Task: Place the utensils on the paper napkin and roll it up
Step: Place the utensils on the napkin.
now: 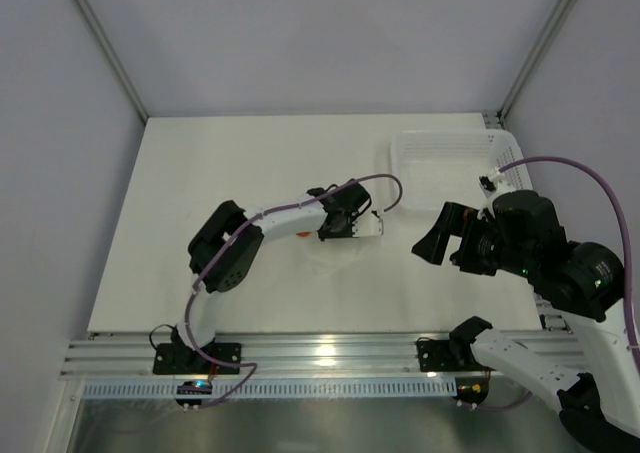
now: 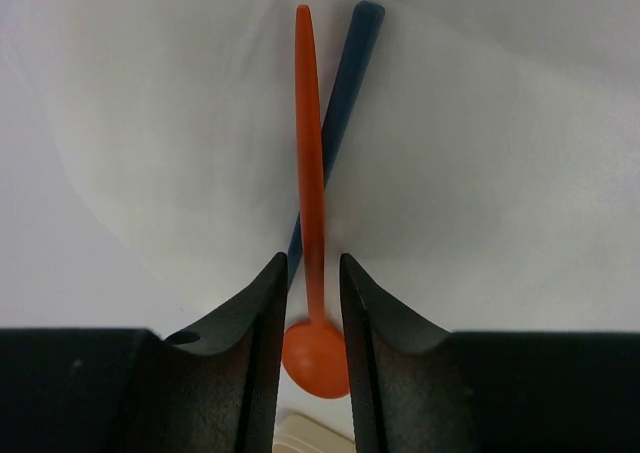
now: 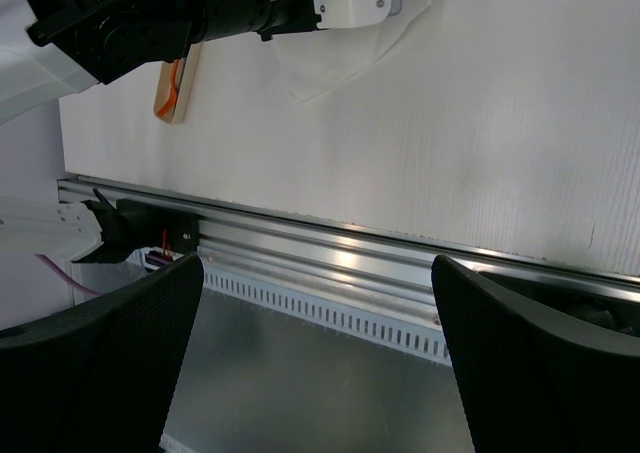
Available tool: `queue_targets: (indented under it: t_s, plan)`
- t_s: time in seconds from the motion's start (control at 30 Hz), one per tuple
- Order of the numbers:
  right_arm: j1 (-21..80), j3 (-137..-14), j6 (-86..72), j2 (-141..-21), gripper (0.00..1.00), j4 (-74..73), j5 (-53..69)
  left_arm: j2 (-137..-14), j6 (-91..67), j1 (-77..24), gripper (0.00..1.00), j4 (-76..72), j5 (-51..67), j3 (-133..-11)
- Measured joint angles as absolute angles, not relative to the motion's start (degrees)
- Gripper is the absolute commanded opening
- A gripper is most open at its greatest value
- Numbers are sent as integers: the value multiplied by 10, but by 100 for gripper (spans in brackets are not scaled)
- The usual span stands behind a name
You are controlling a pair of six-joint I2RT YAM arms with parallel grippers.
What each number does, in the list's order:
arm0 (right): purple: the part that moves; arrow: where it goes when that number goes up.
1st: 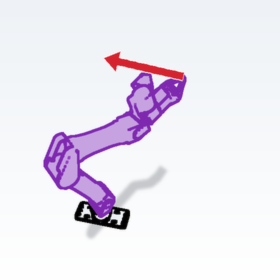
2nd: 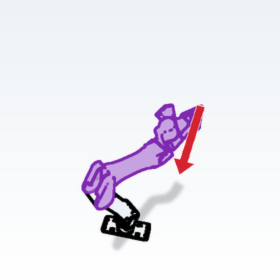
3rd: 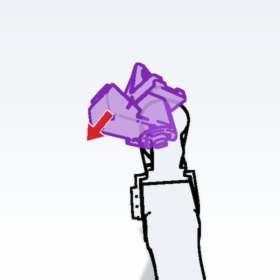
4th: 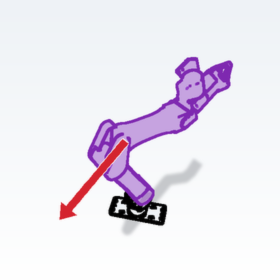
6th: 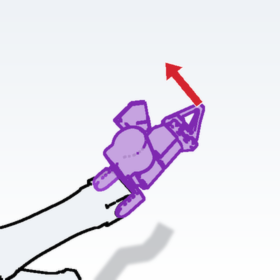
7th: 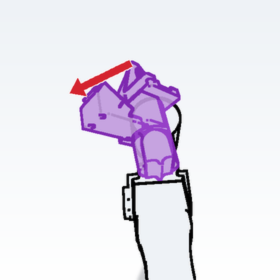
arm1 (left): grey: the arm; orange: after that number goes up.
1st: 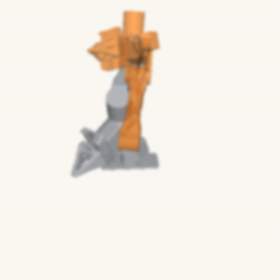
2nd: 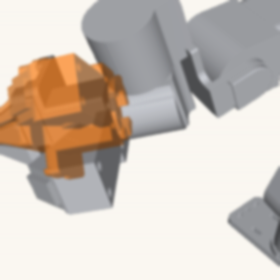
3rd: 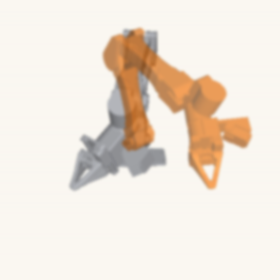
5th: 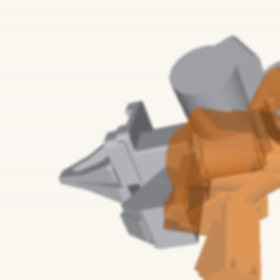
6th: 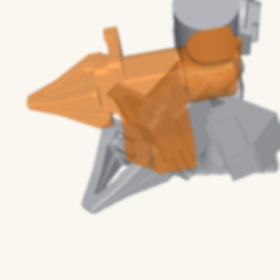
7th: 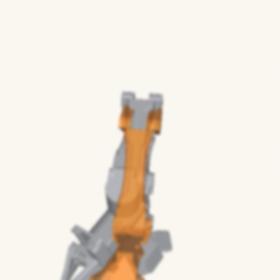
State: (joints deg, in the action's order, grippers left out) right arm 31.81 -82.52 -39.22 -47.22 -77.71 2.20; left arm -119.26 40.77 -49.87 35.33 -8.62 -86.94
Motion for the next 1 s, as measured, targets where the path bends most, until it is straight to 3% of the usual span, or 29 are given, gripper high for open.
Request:
queue_targets:
  t_s: [0.3,0.57,0.6,0.77,1.0]
  plan:
    - [318,-825,-392,-472,99,-777,22,-1186,407,-499,31,343,-105,-864]
    - [318,-825,-392,-472,99,-777,22,-1158,400,-499,36,328,-106,-859]
    - [318,-825,-392,-472,99,-777,22,-1153,397,-499,41,328,-103,-859]
    - [318,-825,-392,-472,99,-777,22,-1122,386,-499,41,331,-88,-859]
    - [318,-825,-392,-469,100,-777,22,-1053,281,-472,43,340,-83,-828]
